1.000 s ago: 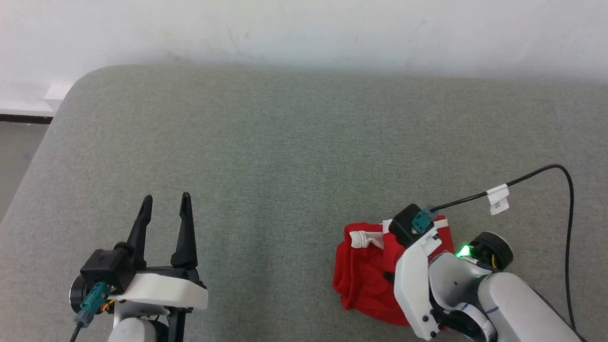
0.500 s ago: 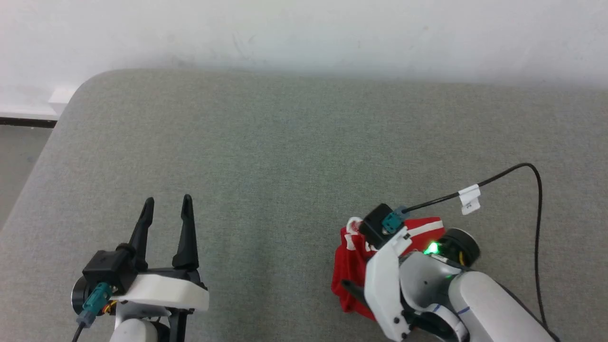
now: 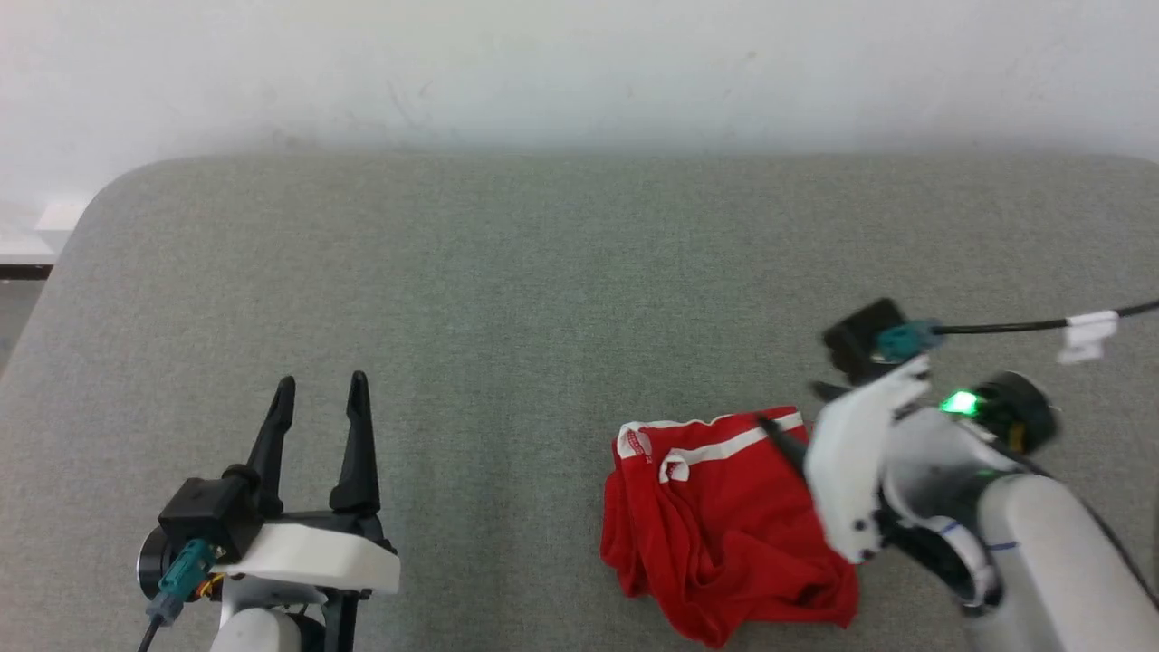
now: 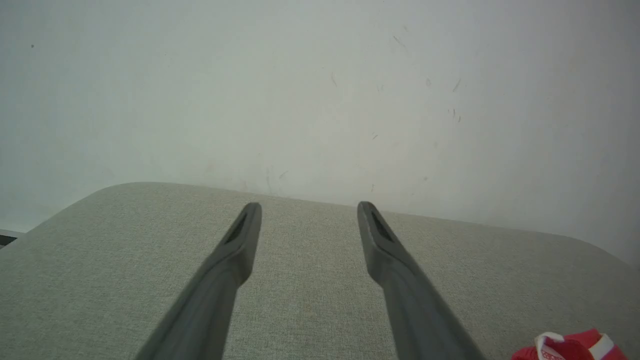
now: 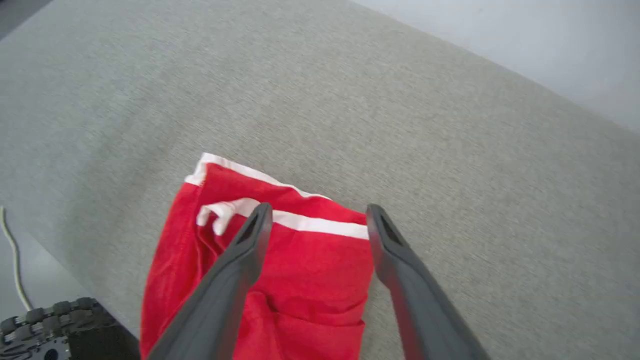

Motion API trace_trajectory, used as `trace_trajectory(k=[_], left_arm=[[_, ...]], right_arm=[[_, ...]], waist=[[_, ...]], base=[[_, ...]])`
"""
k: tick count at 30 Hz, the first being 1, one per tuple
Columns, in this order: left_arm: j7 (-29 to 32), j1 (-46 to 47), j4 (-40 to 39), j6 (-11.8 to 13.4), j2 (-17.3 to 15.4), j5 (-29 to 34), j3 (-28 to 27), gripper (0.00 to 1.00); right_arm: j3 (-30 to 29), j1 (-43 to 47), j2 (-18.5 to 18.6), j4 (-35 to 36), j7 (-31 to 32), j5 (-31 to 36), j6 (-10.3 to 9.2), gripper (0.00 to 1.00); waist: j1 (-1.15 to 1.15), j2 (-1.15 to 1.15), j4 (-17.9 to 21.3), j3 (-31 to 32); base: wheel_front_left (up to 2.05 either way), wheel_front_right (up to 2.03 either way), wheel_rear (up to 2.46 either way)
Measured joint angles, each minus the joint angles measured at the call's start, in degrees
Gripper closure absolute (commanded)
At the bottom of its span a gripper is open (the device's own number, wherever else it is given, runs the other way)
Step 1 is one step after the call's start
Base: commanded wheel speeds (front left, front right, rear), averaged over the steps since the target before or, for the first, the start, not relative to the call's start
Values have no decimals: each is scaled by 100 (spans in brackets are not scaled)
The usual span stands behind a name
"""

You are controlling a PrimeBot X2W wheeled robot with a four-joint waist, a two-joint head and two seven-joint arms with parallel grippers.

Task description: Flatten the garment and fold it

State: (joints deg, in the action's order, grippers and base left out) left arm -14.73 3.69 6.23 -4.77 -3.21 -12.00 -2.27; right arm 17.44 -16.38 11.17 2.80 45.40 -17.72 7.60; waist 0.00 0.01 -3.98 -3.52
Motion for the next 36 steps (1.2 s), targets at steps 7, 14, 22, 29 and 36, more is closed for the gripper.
trace_trajectory(k=[7,14,22,29,36], left_arm=[[0,7,0,-22,2,0,48,0],[0,18,3,-22,3,0,57,0],[0,124,32,-29,4,0,66,0],[0,130,60,-30,4,8,56,0],[0,126,22,-26,11,53,-35,0]], right_arm=[[-702,517,13,-502,282,620,-1,0],[-467,617,-166,-1306,-23,734,-1,0],[-249,364,-240,-2091,-633,818,0,0],[41,52,-188,-2454,-846,711,5,100],[668,-268,389,-2283,-911,383,4,100]], waist=[[0,0,-13,-79],[0,0,-97,-218],[0,0,-195,-348],[0,0,-143,-356],[1,0,223,-396]], base=[[0,0,0],[0,0,0],[0,0,0],[0,0,0],[0,0,0]])
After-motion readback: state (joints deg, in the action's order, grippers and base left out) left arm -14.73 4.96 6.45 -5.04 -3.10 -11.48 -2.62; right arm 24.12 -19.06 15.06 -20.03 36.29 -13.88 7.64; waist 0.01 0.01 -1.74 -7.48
